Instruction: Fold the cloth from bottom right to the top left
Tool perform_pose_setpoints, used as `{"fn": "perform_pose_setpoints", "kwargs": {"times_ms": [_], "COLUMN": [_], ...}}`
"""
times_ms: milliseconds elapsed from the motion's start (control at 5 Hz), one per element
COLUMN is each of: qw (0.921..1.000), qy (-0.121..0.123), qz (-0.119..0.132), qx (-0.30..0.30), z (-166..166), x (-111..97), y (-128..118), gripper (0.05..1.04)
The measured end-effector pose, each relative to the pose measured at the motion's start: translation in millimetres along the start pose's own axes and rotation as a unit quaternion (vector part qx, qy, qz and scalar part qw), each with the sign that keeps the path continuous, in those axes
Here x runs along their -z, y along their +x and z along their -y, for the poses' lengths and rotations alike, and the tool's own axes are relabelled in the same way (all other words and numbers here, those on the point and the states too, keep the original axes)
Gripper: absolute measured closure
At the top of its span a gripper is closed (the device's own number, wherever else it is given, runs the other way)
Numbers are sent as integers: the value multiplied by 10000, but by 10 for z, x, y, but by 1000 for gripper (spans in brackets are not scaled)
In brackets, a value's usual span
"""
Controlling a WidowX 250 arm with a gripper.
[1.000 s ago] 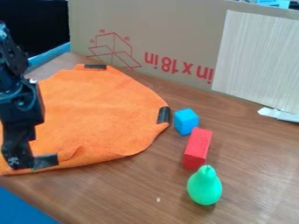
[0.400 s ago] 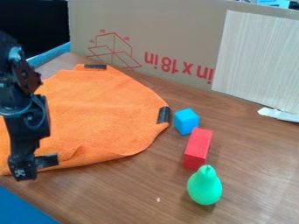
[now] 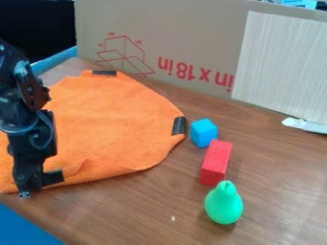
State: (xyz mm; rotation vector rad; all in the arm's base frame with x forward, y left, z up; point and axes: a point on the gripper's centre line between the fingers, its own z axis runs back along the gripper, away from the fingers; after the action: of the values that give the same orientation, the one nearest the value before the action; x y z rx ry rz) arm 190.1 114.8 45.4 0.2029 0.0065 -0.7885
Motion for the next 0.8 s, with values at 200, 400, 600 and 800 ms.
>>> {"fn": "perform_pose_setpoints", "kwargs": {"times_ms": [200,400,600,800], "qw": [9999,9991,9984,9950], "qy": [-114,-392,-517,-602], "qz": [12,31,233,381], "qx": [116,163,-88,-705], "z": [37,85,-22,-238], "x": [-6,-53,-261,-519], "y": [-11,-22,60,306], "gripper": [933,1019,1029,1029]}}
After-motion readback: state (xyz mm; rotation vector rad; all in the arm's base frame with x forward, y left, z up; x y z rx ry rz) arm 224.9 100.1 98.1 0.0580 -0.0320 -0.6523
